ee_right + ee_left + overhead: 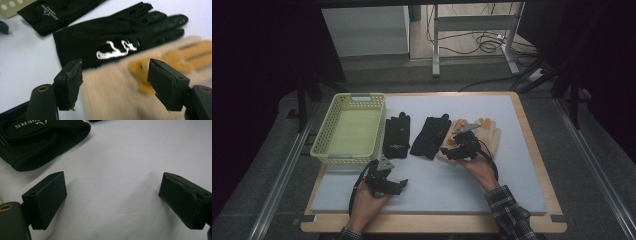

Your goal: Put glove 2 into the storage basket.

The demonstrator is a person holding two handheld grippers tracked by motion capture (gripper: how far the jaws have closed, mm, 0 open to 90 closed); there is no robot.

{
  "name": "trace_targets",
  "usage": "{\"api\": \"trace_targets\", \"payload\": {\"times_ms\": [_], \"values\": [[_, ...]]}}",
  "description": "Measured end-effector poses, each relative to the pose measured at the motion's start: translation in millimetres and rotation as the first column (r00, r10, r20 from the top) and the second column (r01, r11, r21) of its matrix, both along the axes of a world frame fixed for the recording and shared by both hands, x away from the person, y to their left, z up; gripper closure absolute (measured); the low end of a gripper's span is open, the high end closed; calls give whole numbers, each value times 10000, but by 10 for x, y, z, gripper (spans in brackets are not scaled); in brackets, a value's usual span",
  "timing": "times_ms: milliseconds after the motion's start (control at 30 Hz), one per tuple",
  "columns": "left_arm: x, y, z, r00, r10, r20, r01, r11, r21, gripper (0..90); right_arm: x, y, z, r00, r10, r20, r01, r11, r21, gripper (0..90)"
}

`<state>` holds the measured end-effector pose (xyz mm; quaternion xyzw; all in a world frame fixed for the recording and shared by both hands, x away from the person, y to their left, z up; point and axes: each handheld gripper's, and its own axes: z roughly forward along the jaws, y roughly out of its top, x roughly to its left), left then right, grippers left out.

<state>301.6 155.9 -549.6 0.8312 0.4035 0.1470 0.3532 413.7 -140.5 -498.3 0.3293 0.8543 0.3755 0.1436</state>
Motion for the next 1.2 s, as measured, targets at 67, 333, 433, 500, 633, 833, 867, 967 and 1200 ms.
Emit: {"api": "trace_targets", "payload": {"times_ms": [67,333,433,500,633,833,867,967,1200], "values": [[0,0,0,10000,-1,-2,1,10000,-1,75,81,82,0,10000,42,27,-42,10000,-83,293],[1,1,0,10000,-4,0,4,10000,13,75,371,357,-54,10000,9,-52,-10,9995,-311,294],[1,1,-1,10000,1,2,-1,10000,3,75,467,467,-107,9996,-101,-255,93,9995,-288,247],[1,3,1,10000,-22,-5,22,10000,29,75,530,531,-147,9994,-188,-276,175,9988,-467,227],[1,1,0,10000,-11,-4,11,10000,3,75,647,631,-232,9982,-308,-515,260,9955,-912,218],[1,0,0,10000,-15,-9,15,10000,13,75,640,690,-245,9969,-116,-778,51,9965,-838,536],[1,0,0,10000,-12,-9,12,10000,14,75,636,690,-243,9963,-83,-853,17,9970,-772,597],[1,0,0,10000,-14,-9,14,10000,15,75,630,676,-236,9935,64,-1138,-120,9987,-487,809],[1,0,-1,10000,-14,-13,14,10000,10,75,578,682,-172,9968,173,-778,-208,9988,-447,831]]}}
